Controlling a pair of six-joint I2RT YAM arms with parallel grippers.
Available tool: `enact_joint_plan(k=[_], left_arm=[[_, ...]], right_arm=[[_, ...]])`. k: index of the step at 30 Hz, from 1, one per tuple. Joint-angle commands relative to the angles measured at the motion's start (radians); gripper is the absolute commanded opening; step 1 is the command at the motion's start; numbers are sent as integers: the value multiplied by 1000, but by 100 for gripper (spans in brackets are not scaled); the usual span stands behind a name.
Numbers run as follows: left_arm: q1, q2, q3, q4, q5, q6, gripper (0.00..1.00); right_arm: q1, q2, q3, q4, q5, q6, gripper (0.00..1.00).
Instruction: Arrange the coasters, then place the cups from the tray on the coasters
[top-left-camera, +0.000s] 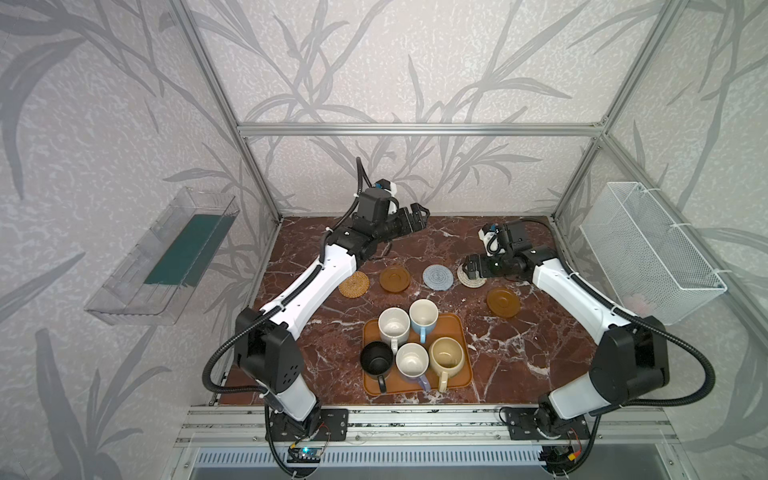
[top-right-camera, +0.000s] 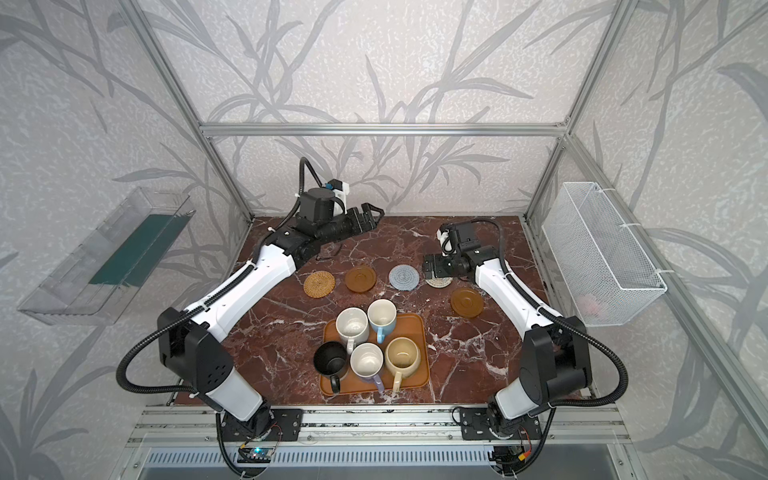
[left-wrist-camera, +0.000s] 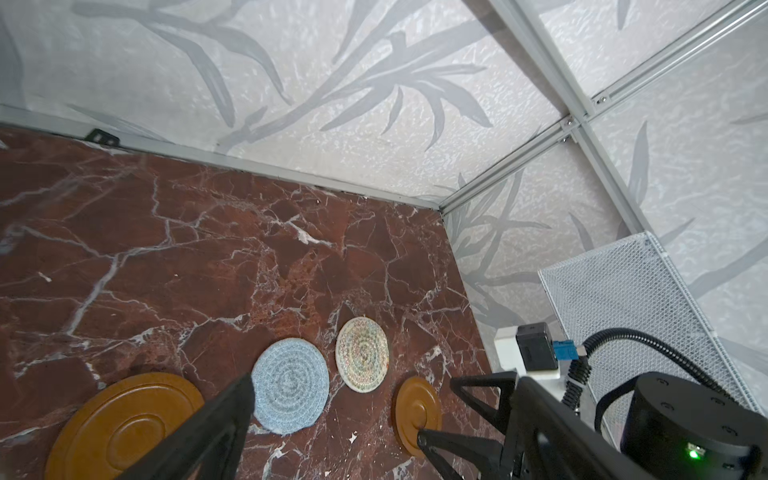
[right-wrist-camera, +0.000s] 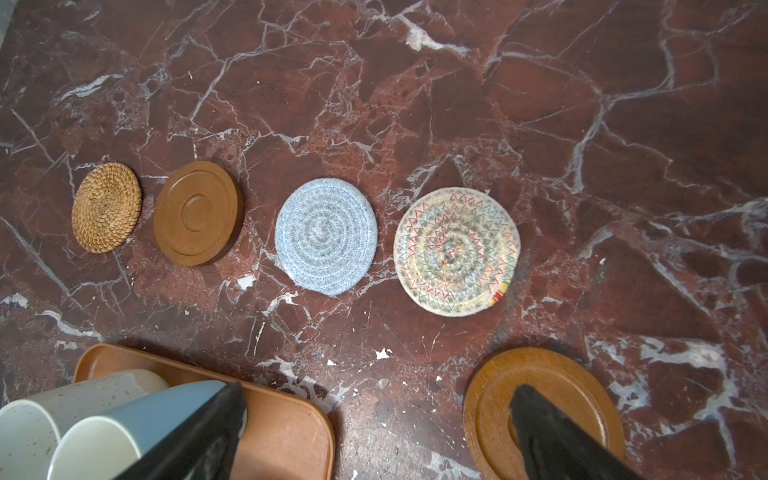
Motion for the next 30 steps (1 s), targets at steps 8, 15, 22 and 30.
enact_joint_plan(k=[8,15,22,30], left_arm=[[-38,80,-59,42,102,110,95],[-35,112,-49,32,107,155,95],[-35,133,-47,36,135,163,95],[-27,134,-53,29,137,175,95]], right_arm=[[-48,262,124,5,31,-56,63],[-50,441,260,-58,56,-72,48],[-48,532,319,-115,71,-81,42],[-23,562,305,-161,60,-83,33]])
